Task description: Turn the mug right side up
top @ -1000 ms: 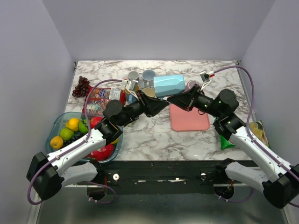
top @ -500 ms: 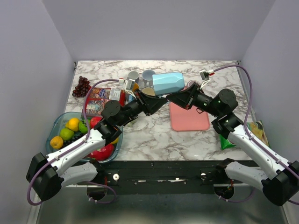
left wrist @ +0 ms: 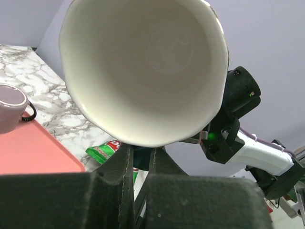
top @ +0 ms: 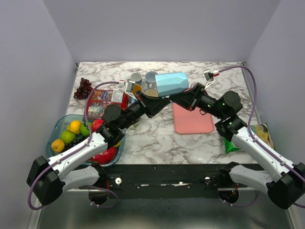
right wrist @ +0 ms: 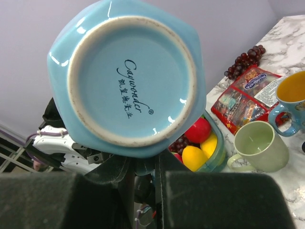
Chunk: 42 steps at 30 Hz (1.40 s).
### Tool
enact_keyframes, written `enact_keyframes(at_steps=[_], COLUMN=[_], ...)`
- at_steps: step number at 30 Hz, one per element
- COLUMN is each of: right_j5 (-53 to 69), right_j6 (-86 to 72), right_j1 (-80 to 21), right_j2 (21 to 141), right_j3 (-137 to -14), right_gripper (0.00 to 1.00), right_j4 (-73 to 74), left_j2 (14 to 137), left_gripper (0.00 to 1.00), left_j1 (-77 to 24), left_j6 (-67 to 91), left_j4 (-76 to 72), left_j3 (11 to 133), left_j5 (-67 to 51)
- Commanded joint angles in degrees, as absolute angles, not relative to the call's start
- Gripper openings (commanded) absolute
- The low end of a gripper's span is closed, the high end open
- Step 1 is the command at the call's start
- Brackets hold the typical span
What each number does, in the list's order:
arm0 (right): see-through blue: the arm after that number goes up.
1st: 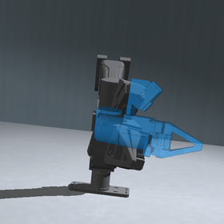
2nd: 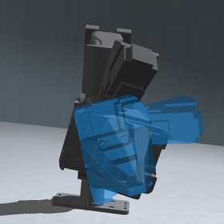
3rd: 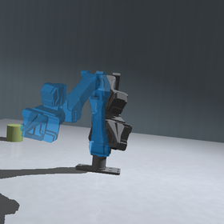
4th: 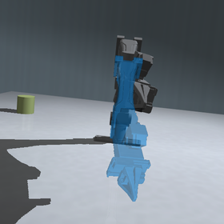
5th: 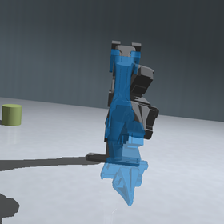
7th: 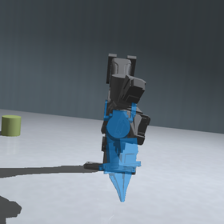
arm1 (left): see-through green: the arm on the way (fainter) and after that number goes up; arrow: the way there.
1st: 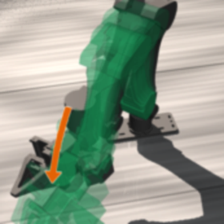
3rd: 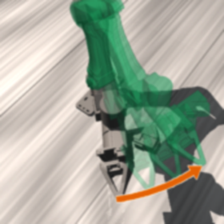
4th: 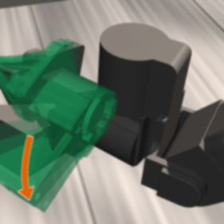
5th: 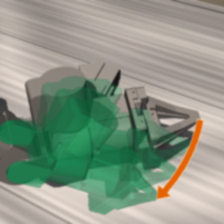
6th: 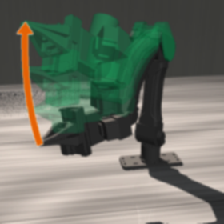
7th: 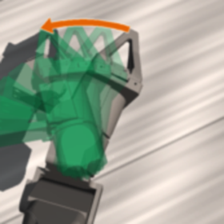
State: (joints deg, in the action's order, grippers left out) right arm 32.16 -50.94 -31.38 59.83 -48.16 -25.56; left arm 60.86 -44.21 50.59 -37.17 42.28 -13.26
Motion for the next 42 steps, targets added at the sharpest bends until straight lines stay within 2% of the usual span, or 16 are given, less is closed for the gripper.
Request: enact_keyframes(at_steps=[1, 3, 6, 9, 10, 12, 13, 24, 27, 28, 42], right_j5=[35.16, 33.15, 30.51, 28.84, 28.31, 26.56, 25.76, 5.12, 0.28, -1.82, -10.46], right_j6=[-50.72, -48.7, -47.56, -47.29, -47.37, -46.94, -46.76, -42.46, -41.23, -40.87, -39.2], right_j1=[-33.75, -33.75, -33.75, -33.75, -33.75, -33.75, -33.75, -33.75, -33.75, -33.75, -33.75], right_j2=[60.29, 60.56, 60.38, 60.29, 60.21, 60.03, 59.68, 54.5, 52.92, 52.65, 55.81], right_j3=[-50.79, -51.77, -51.5, -51.24, -50.98, -50.63, -50.54, -47.2, -46.93, -46.93, -48.78], right_gripper=[0.01, 0.01, 0.11, 0.33, 0.46, 0.53, 0.61, 0.81, 0.93, 1.0, 1.0], right_j4=[-23.23, -17.76, -15.21, -13.63, -13.19, -12.13, -11.52, 8.07, 12.91, 13.88, 21.88], left_j2=[60.65, 60.29, 59.42, 58.37, 58.1, 57.57, 57.48, 58.53, 60.2, 60.64, 77.77], left_gripper=[0.0, 0.0, 0.0, 0.0, 0.0, 0.0, 0.0, 0.0, 0.0, 0.0, 0.0], left_j1=[-44.56, -44.56, -44.56, -44.56, -44.56, -44.56, -44.56, -44.65, -44.74, -44.91, -51.41], left_j6=[48.08, 47.11, 46.23, 45.79, 45.62, 44.74, 44.39, 40.17, 39.12, 39.02, 40.52], left_j4=[-38.07, -34.13, -30.42, -26.91, -25.76, -21.21, -19.44, 7.0, 12.45, 13.79, 34.62], left_j3=[42.19, 43.06, 43.42, 43.42, 43.59, 44.64, 45.08, 52.72, 54.57, 55.02, 66.26], left_j5=[-10.73, -9.23, -7.65, -5.02, -4.4, -2.91, -1.51, 9.13, 11.24, 11.77, 28.73])
